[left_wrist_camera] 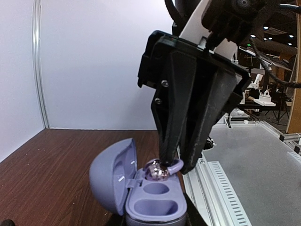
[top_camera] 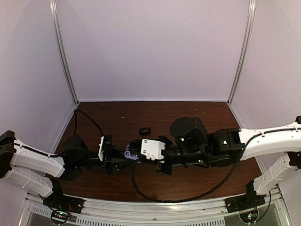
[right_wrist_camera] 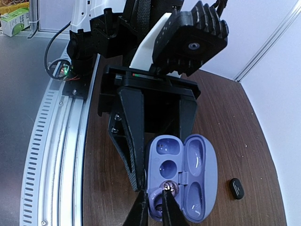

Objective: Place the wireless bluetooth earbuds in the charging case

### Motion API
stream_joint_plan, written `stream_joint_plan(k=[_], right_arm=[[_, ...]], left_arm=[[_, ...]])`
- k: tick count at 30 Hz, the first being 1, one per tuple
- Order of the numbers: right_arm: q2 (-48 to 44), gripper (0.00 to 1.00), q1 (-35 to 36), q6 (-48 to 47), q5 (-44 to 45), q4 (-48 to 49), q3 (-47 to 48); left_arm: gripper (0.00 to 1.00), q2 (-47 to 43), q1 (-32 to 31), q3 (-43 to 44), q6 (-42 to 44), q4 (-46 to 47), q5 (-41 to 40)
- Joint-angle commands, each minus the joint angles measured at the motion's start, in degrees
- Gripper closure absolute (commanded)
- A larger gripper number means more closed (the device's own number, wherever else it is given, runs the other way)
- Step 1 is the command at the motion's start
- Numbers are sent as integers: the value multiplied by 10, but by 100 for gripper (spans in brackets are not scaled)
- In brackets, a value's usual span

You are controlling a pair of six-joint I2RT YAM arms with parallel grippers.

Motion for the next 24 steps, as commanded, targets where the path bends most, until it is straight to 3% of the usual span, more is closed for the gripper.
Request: stream_joint_plan(k=[1,24], right_arm=[[-14,90,-15,16,8,-2,-15],[-26,100,-64,63,-128,1,-19]], left_arm=[[100,-15,-9,9,13,49,26],[100,-39,-24,14,50,18,38]])
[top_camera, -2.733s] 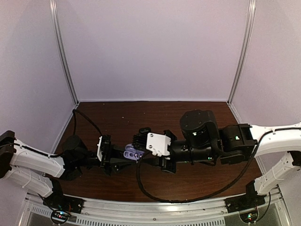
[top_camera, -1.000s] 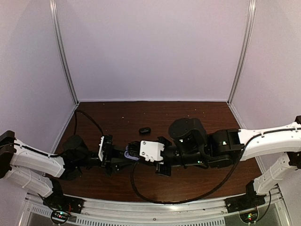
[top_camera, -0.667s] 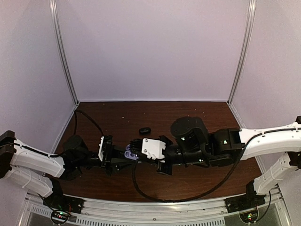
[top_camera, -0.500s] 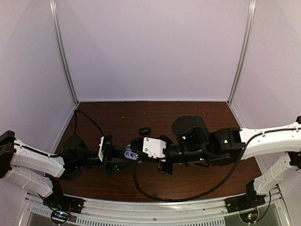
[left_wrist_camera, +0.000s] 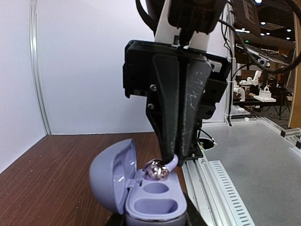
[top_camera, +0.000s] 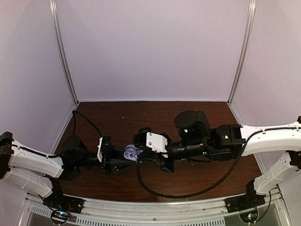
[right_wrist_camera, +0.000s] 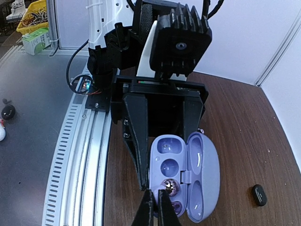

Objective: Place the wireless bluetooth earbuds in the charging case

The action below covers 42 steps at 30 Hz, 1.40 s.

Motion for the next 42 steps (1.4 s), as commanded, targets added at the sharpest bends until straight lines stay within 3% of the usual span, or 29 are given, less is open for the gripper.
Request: stream_joint_plan(k=[1,20,42], right_arm=[[-11,100,-28,24,-26,-16,-5],[11,100,-48,39,-93,-46,8],[61,100,-33,27,-31,-77,22]], left_arm=[[100,-24,-19,16,34,21,40],[100,-48,-26,28,60,-18,30],[100,-59,-26,20,35,20,21]])
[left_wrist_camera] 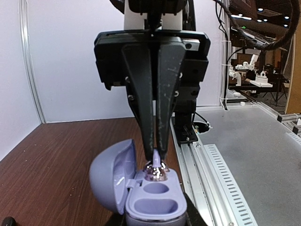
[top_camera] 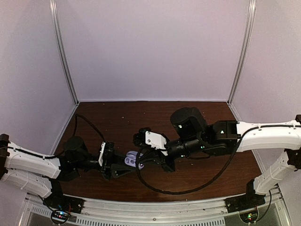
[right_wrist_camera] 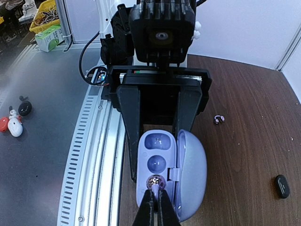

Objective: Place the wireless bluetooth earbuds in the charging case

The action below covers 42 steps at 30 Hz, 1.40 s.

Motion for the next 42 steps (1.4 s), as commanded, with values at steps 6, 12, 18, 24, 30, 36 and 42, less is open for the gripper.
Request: stream_joint_plan(k=[6,12,18,24,30,36,42], right_arm=[[53,100,5,-4,65,-37,12],[39,100,6,7,67,-5,-13],[34,92,10,8,66,8,-18],[13,92,9,4,85,4,-10],[15,81,10,0,82,-12,4],[11,79,10,1,80,-14,13],[5,79,13,2,77,-13,22]], left_arm=[[100,-29,-8,23,-5,107,24],[100,-38,-9,13,-14,125,7],[100,-38,-9,14,-16,129,9],[100,-38,-8,17,-5,107,13],[100,-31,-8,23,6,86,17],[100,-28,-9,25,12,75,12],[100,-19,-9,30,20,57,9]])
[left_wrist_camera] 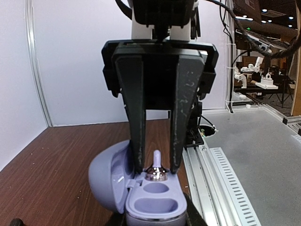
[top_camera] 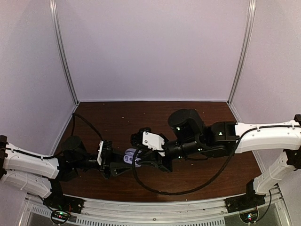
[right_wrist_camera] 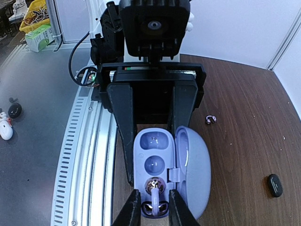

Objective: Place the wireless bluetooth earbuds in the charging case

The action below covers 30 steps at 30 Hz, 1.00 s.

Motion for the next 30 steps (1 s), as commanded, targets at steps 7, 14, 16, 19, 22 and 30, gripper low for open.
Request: stream_joint_plan(k=[7,14,16,19,22,30], right_arm=[[-5,78,2,0,32,-26,23],[-3,80,5,-7,36,-31,28],[-3,81,6,-10,37,-34,31],[-3,81,8,-12,38,-37,33],[-4,84,9,-14,39,-38,33],[1,95,9,-15,65,-54,37]], left_arm=[[100,8,-11,41,21,48,27],[100,13,-12,46,25,42,27],[100,14,-13,48,26,38,27],[100,18,-15,51,30,33,26],[100,21,-15,52,31,34,27],[100,18,-15,56,35,25,26]])
